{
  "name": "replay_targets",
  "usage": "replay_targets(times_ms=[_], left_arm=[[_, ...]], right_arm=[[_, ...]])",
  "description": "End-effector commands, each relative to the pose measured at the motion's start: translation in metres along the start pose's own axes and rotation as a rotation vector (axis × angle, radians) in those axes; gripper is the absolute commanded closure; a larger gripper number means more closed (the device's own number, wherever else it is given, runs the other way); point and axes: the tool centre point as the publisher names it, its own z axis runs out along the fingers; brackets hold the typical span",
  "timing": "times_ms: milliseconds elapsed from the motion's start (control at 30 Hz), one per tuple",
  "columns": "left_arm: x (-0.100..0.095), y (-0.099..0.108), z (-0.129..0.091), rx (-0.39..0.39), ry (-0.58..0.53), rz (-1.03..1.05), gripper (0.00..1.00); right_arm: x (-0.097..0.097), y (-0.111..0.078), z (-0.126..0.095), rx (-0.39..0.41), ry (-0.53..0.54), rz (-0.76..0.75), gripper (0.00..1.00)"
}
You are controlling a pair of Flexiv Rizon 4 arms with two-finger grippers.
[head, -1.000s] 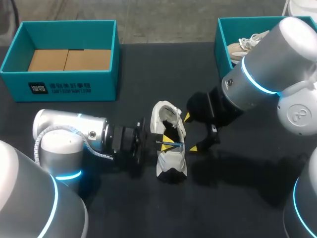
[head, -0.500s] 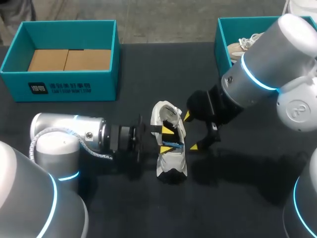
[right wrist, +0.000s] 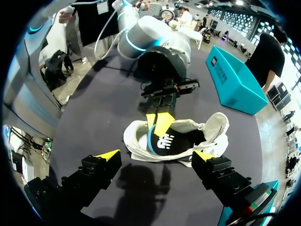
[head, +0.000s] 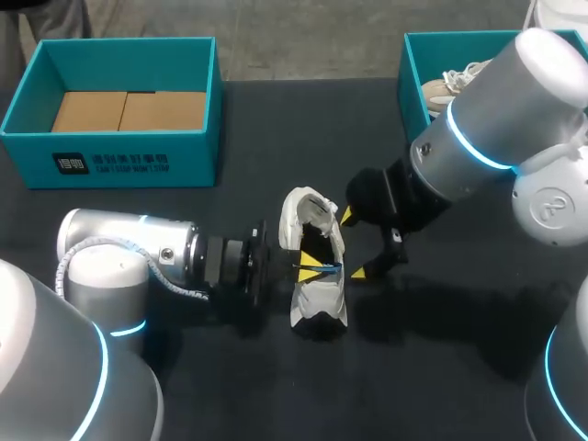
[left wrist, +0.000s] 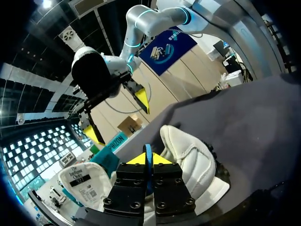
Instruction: Take the shoe out of the shoebox, open the shoe tongue, remove and reinsert the insole, then place the shoe into the shoebox
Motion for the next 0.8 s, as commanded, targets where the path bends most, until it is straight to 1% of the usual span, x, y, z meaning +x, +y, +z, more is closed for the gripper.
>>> replay_targets(times_ms=[33,167,267,300,333,367,400,467,533,567,667,767,800], left_arm=[[-0.002,0.011,0.005,-0.008,0.009,-0.009,1.00],[0.000,0.017,0.001,-0.026,0.012,-0.022,1.00],[-0.001,0.017,-0.002,-0.030,0.000,-0.029,1.00],[-0.002,0.015,-0.003,-0.029,-0.010,-0.031,0.88],[-0.004,0.013,-0.004,-0.024,-0.018,-0.028,0.55],[-0.006,0.010,-0.004,-0.018,-0.026,-0.026,0.35],[-0.007,0.008,-0.005,-0.014,-0.030,-0.025,0.28],[-0.010,0.002,-0.006,-0.005,-0.038,-0.021,0.18],[-0.013,-0.004,-0.007,0.002,-0.041,-0.019,0.12],[-0.015,-0.007,-0.007,0.007,-0.043,-0.017,0.05],[-0.021,-0.013,-0.008,0.018,-0.046,-0.007,0.03],[-0.027,-0.022,-0.010,0.028,-0.048,0.004,0.05],[-0.029,-0.024,-0.011,0.029,-0.047,0.005,0.07]], right_arm=[[0.002,0.000,0.001,0.002,-0.008,0.004,0.00],[0.001,0.001,0.001,0.002,-0.013,0.008,0.00],[-0.001,0.002,0.002,0.002,-0.011,0.007,0.00],[-0.001,0.002,0.002,0.002,-0.010,0.006,0.00],[-0.001,0.002,0.002,0.001,-0.008,0.005,0.00],[-0.002,0.002,0.002,0.001,-0.006,0.004,0.00],[-0.002,0.002,0.002,0.001,-0.004,0.003,0.00],[-0.003,0.003,0.002,0.002,-0.001,0.002,0.00],[-0.003,0.002,0.002,0.004,0.001,0.001,0.00],[-0.003,0.002,0.001,0.006,0.002,0.002,0.00],[-0.003,0.000,-0.002,0.011,0.001,0.003,0.00],[-0.003,-0.001,-0.004,0.015,0.000,0.007,0.00],[-0.003,-0.002,-0.004,0.016,0.000,0.009,0.00]])
